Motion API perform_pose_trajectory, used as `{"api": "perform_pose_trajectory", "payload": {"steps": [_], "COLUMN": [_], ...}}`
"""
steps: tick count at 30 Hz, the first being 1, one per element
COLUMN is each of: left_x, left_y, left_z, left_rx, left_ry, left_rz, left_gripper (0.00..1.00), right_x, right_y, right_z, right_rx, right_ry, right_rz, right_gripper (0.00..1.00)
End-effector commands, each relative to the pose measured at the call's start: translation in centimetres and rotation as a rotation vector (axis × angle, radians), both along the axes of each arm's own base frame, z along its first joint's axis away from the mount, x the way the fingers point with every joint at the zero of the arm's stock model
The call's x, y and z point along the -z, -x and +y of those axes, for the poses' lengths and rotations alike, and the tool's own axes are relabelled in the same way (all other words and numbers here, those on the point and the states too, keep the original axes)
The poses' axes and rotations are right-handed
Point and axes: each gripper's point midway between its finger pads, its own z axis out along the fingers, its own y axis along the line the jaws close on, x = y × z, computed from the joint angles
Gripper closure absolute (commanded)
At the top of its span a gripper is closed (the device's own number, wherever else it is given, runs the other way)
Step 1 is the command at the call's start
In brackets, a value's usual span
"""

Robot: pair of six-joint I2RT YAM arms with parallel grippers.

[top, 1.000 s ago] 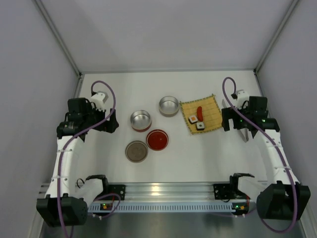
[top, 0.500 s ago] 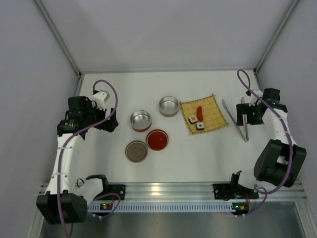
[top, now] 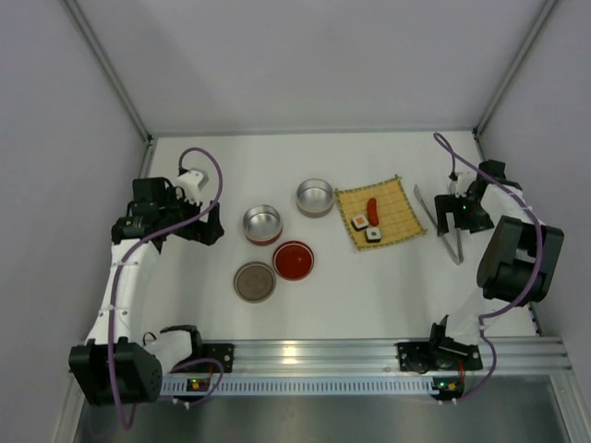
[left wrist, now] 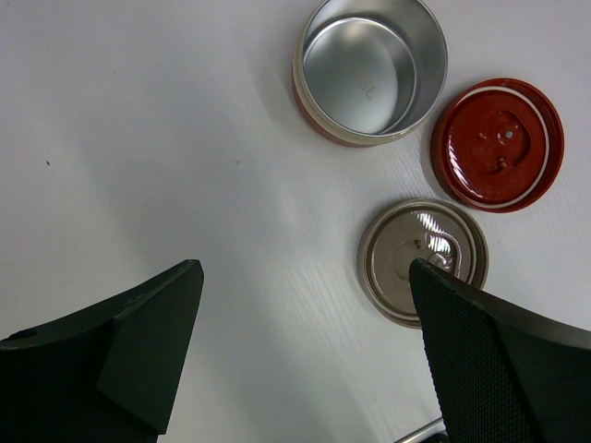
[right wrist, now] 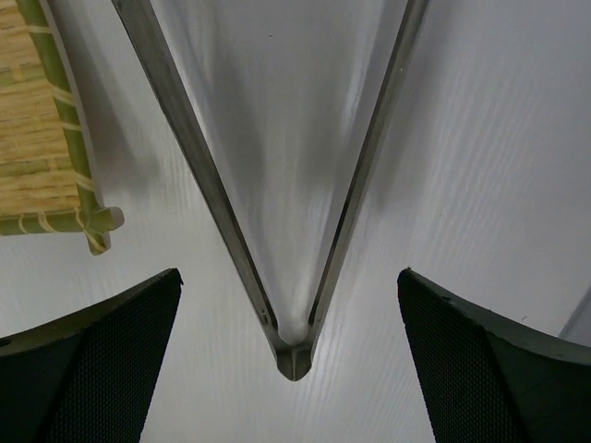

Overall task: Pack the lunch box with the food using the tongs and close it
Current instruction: Pick up the clamp at the center of the board.

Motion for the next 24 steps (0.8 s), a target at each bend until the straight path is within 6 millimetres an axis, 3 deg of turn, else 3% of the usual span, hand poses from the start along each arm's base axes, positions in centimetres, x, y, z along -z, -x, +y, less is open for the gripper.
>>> {"api": "perform_pose_trajectory", "payload": {"steps": [1,10,16,18,20,22,24], "left_x": [-0.3,-0.6,0.0,0.3,0.3,0.5,0.5], "left_y": [-0.8,-1.6,-1.9,-2.1,-2.2,-2.3,-2.5], "left_z": [-0.4,-1.0,-1.3,-1.2,-1.2,-1.2,-1.3], "left_rx": [0.031,0.026,0.029,0.026,0.022,0.019,0.015], "left_ry": [0.017,0.07,0.089,0.088,0.092,0.095,0.101], "left_rz": [-0.044,-0.013,0.014,0.023,0.024,0.029,0.03], "left_gripper": [0.02,0.02,0.02,0.02,0.02,0.02,0.02], "right_x": [-0.3,3.3,4.5,4.6,4.9,5.2,5.4], "right_y": [-2.7,-4.2,-5.4,-5.7,-5.5,-5.4,-5.1], "right_z": [-0.2,0.6,0.7,0.6,0.7,0.9,1.3], "right_rx": [-0.023,-0.018,-0.023,-0.024,-0.027,-0.03,-0.032], "right_ry": [0.051,0.046,0.046,0.049,0.043,0.034,0.018], "right_rz": [-0.057,-0.032,-0.04,-0.044,-0.038,-0.034,-0.028], "right_gripper": [0.01,0.0,0.01,0.05,0.14,0.29,0.36]}}
